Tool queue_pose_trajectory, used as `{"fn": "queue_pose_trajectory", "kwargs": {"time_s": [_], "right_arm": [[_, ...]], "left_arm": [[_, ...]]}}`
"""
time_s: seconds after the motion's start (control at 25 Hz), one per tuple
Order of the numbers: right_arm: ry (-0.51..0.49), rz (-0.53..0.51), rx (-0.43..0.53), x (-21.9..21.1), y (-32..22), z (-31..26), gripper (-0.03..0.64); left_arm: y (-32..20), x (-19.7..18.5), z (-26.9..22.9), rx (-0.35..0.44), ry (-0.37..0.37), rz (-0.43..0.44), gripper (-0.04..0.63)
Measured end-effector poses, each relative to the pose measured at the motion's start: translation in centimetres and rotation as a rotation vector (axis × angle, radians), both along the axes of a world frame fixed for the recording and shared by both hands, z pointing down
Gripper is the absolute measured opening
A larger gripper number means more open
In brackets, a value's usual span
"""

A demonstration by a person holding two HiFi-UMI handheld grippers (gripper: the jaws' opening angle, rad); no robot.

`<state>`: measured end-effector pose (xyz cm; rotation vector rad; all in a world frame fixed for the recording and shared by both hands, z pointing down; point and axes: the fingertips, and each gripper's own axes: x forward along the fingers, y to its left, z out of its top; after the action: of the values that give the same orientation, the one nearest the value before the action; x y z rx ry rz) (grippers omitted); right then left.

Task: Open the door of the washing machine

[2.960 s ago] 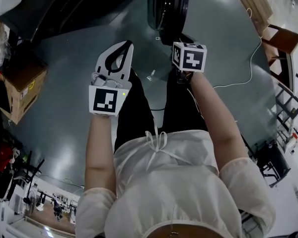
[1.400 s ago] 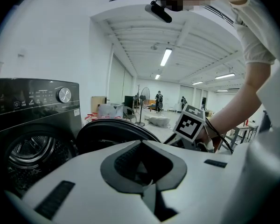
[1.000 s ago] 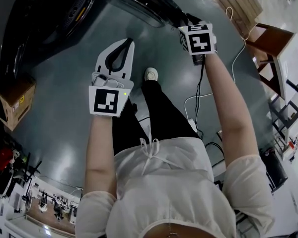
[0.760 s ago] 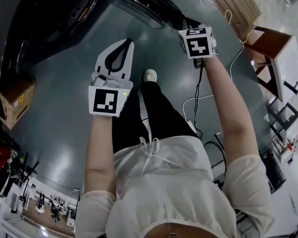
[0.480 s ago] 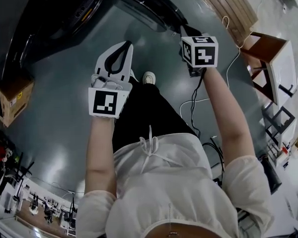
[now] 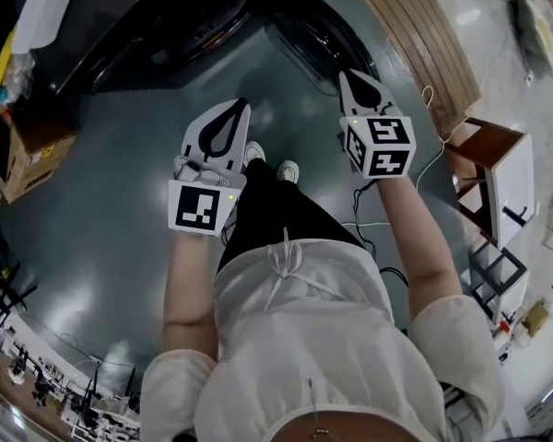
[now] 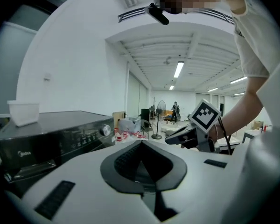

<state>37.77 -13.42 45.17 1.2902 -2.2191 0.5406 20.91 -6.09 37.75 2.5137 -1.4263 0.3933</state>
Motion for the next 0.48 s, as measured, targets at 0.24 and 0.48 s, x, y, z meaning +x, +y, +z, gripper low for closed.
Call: {"fn": "queue_pose_trajectory", "kwargs": {"time_s": [0.24,0.48], "right_arm": [[-0.045,-0.135,0.132,-9.6,-0.1,-7.4,0.008],[-0.089,-0.264,0.274,-18.2,0.5,-14.6,0.006]], "left_arm": [[1.7,-9.0,-5.8,0.073,-0.011,-0.144,0.021],[4.6,-16.4,-11.6,0.156,-0.052,-0.254,0.021]]}}
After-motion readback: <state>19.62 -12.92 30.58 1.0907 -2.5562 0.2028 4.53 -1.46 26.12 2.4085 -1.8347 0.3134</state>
